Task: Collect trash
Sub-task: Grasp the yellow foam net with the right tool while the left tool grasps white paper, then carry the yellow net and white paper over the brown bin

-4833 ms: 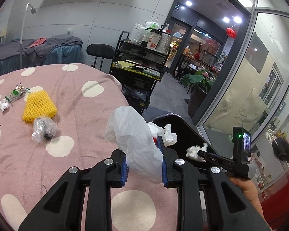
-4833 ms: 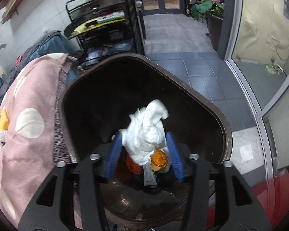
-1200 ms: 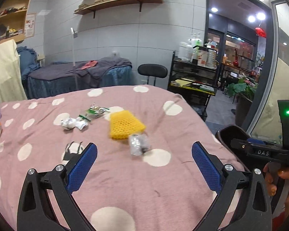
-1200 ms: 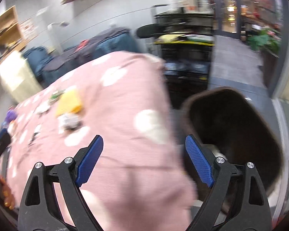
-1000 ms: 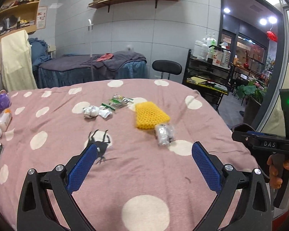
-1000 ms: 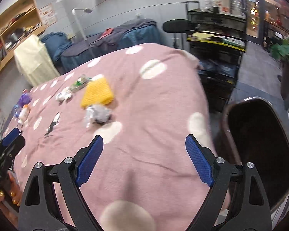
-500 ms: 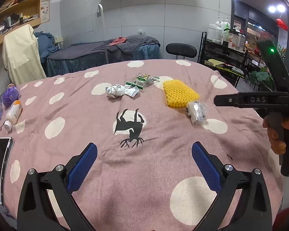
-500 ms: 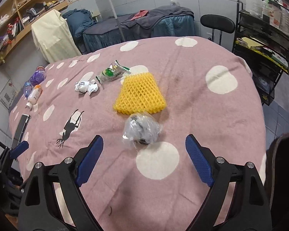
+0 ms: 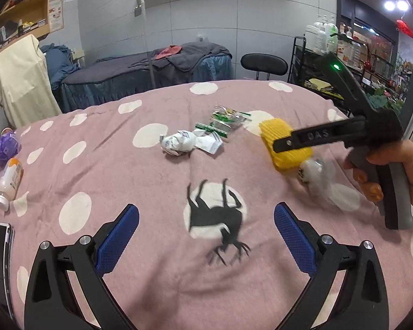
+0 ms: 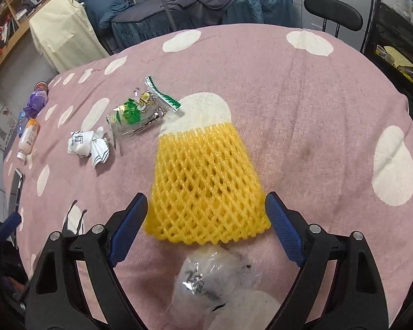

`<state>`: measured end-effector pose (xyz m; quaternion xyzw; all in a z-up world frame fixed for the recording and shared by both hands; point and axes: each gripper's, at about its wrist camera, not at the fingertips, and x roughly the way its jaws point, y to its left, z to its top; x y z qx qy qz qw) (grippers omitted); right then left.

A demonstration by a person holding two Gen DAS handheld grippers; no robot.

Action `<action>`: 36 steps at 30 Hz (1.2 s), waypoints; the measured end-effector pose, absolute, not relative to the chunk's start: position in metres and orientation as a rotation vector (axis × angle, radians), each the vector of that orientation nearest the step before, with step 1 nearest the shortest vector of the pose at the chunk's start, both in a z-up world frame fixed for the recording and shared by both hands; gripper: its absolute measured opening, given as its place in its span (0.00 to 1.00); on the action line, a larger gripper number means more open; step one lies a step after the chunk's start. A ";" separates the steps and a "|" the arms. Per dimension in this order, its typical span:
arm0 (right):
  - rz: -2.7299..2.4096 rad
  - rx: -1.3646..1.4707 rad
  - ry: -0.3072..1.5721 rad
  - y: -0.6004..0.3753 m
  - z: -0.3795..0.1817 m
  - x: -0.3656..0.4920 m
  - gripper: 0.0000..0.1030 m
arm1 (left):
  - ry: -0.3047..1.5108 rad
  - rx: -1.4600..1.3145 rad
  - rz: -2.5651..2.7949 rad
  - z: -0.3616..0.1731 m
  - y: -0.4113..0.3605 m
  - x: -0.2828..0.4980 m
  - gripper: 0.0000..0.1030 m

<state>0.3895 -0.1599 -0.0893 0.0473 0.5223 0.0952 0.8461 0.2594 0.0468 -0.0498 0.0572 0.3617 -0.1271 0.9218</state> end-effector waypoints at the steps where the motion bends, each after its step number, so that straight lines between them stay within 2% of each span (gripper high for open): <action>1: 0.196 0.099 1.108 -0.160 -0.091 0.392 0.84 | 0.746 0.107 -0.254 -0.050 0.051 0.272 0.94; 5: 0.184 0.087 1.127 -0.162 -0.098 0.398 0.84 | 0.752 0.099 -0.219 -0.054 0.063 0.325 0.93; 10: 0.169 0.073 1.147 -0.160 -0.104 0.402 0.80 | 0.796 0.147 -0.292 -0.064 0.054 0.378 0.83; 12: 0.166 0.063 1.146 -0.158 -0.103 0.403 0.74 | 0.816 0.169 -0.323 -0.069 0.047 0.390 0.71; 13: 0.165 0.062 1.145 -0.158 -0.103 0.403 0.69 | 0.824 0.181 -0.324 -0.072 0.044 0.393 0.65; 14: 0.166 0.062 1.145 -0.159 -0.102 0.402 0.61 | 0.838 0.189 -0.330 -0.076 0.042 0.395 0.49; 15: 0.168 0.059 1.142 -0.159 -0.101 0.401 0.56 | 0.851 0.190 -0.339 -0.078 0.040 0.395 0.40; 17: 0.186 0.057 1.136 -0.159 -0.100 0.399 0.37 | 0.841 0.197 -0.329 -0.080 0.040 0.390 0.37; 18: 0.198 0.065 1.138 -0.158 -0.101 0.398 0.36 | 0.835 0.193 -0.326 -0.080 0.041 0.386 0.34; 25: 0.207 0.135 1.085 -0.161 -0.095 0.385 0.33 | 0.790 0.099 -0.288 -0.068 0.059 0.350 0.31; 36: 0.271 0.196 0.939 -0.175 -0.039 0.318 0.33 | 0.640 0.016 -0.279 -0.029 0.061 0.254 0.31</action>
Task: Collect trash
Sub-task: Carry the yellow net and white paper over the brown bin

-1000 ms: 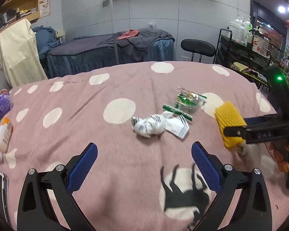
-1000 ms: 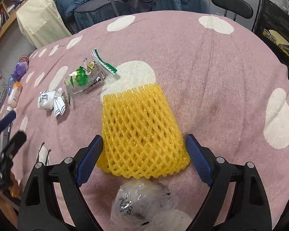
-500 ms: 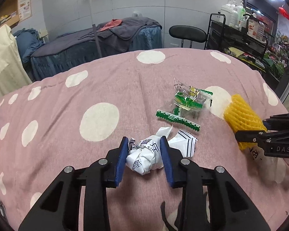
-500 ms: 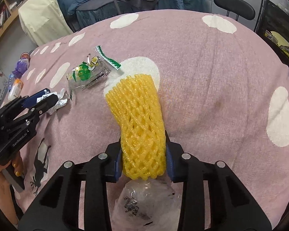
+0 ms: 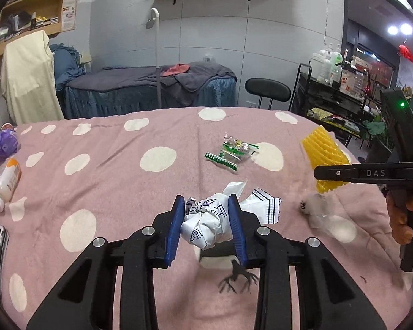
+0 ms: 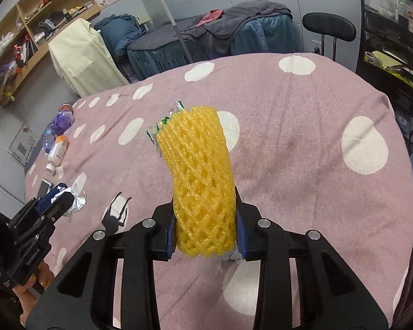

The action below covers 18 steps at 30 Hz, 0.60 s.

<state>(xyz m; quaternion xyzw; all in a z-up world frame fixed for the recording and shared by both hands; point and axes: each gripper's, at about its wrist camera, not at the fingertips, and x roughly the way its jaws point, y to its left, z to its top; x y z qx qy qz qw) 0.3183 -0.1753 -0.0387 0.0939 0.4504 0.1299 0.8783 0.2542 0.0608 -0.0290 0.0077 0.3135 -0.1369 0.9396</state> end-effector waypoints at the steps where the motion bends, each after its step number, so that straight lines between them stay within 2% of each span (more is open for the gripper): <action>1: 0.275 0.192 0.927 -0.176 -0.035 0.311 0.33 | 0.638 0.008 -0.283 -0.028 0.059 0.249 0.31; 18: 0.201 0.154 0.798 -0.228 -0.011 0.209 0.33 | 0.605 -0.063 -0.370 -0.016 0.022 0.186 0.32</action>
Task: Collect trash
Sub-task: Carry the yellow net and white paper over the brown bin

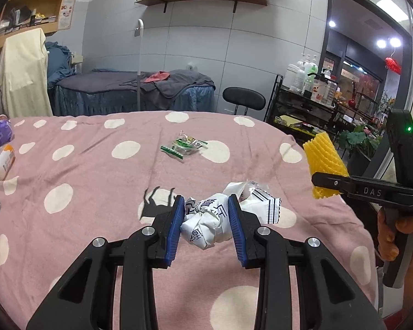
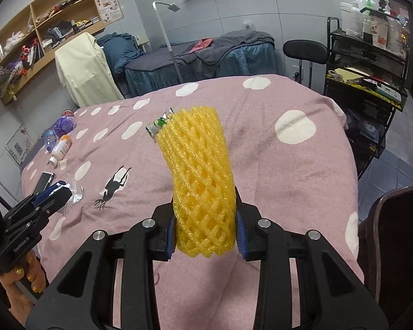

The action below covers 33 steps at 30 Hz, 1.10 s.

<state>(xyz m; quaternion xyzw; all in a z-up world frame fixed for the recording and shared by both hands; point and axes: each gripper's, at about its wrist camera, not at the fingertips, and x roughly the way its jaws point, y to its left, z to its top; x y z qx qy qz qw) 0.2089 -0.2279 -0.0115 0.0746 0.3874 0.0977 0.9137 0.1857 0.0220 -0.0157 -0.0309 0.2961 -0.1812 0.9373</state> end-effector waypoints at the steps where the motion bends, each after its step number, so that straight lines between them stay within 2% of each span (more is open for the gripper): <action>1: 0.194 0.159 0.794 -0.233 -0.012 0.205 0.33 | 0.609 -0.086 -0.395 -0.015 0.021 0.184 0.32; 22: -0.094 0.314 0.720 -0.360 -0.014 0.123 0.33 | 0.588 -0.087 -0.631 -0.009 -0.082 0.152 0.32; 33: -0.279 0.386 0.744 -0.425 -0.038 0.097 0.34 | 0.614 -0.072 -0.732 -0.011 -0.133 0.148 0.32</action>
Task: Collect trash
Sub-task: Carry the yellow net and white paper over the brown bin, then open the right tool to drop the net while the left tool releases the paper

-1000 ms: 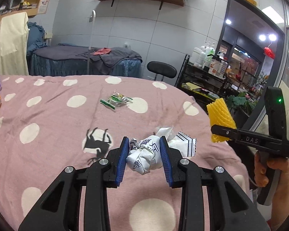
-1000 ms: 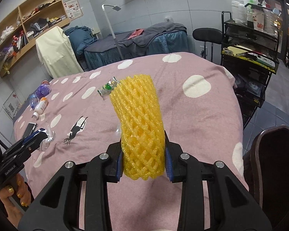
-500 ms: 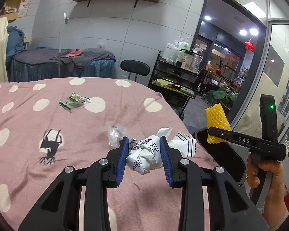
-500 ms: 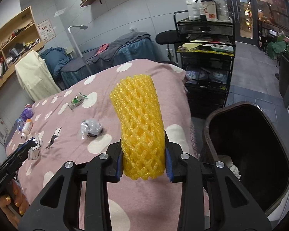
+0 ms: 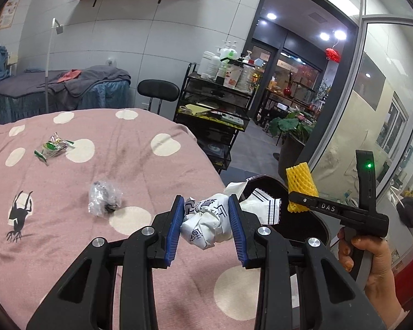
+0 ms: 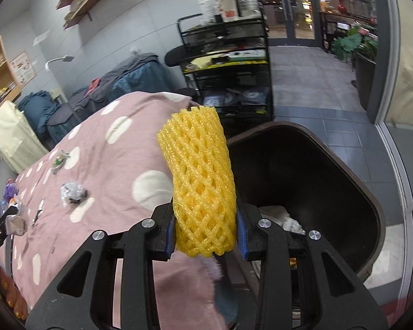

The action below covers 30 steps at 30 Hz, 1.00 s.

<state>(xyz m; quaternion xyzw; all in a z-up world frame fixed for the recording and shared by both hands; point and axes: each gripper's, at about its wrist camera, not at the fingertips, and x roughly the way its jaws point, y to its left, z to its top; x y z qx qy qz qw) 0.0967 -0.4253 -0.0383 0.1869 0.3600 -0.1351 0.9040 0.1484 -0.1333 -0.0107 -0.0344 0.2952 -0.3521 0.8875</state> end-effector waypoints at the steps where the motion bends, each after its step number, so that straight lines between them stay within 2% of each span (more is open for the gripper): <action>1: -0.294 0.394 0.748 -0.431 -0.041 0.095 0.34 | 0.615 -0.068 -0.738 -0.011 -0.137 0.149 0.32; 15: -0.484 0.469 0.871 -0.496 -0.101 0.085 0.35 | 0.657 -0.028 -0.822 -0.018 -0.182 0.142 0.32; 18: -0.504 0.488 0.889 -0.503 -0.111 0.084 0.47 | 0.667 -0.026 -0.834 -0.019 -0.188 0.141 0.32; 19: -0.511 0.498 0.889 -0.505 -0.113 0.083 0.61 | 0.670 -0.027 -0.838 -0.019 -0.190 0.140 0.32; 20: -0.521 0.511 0.883 -0.506 -0.115 0.083 0.71 | 0.674 -0.026 -0.843 -0.020 -0.192 0.140 0.32; 25: -0.547 0.530 0.865 -0.511 -0.118 0.073 0.77 | 0.691 -0.017 -0.860 -0.023 -0.206 0.141 0.32; 30: -0.558 0.507 0.839 -0.507 -0.112 0.061 0.78 | 0.700 0.010 -0.886 -0.025 -0.225 0.138 0.32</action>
